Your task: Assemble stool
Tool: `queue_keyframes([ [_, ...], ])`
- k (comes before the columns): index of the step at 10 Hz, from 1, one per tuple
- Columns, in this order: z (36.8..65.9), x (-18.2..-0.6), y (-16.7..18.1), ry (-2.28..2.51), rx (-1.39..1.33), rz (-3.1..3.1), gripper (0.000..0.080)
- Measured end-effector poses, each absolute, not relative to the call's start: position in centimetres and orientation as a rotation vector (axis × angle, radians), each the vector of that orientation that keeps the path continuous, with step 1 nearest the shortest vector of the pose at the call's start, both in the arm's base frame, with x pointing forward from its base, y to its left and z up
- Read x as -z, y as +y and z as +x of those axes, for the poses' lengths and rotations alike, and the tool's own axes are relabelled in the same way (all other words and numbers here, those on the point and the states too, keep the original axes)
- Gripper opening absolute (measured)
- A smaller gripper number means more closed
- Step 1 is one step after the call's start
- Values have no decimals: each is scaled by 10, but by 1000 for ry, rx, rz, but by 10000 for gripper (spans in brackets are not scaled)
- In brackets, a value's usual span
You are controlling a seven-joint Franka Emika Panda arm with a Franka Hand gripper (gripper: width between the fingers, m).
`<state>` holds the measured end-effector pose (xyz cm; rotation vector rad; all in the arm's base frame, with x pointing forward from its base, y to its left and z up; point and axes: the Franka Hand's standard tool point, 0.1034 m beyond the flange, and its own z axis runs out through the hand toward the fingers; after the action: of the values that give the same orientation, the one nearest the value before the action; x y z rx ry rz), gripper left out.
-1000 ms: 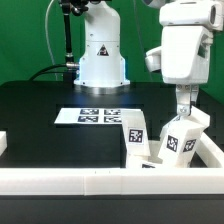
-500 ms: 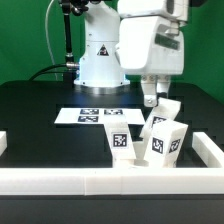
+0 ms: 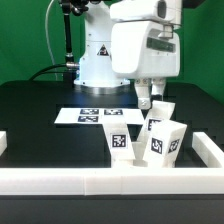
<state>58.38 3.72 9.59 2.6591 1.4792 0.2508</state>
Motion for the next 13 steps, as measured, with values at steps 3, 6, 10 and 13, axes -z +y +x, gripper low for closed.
queue_keyframes([
  [3,582,-95,29,1443,-275,2665,350],
  [6,582,-95,30,1398,-288,2688,350],
  [10,582,-95,31,1025,-308,2878,350],
  [13,584,-95,34,640,-330,3021,350],
])
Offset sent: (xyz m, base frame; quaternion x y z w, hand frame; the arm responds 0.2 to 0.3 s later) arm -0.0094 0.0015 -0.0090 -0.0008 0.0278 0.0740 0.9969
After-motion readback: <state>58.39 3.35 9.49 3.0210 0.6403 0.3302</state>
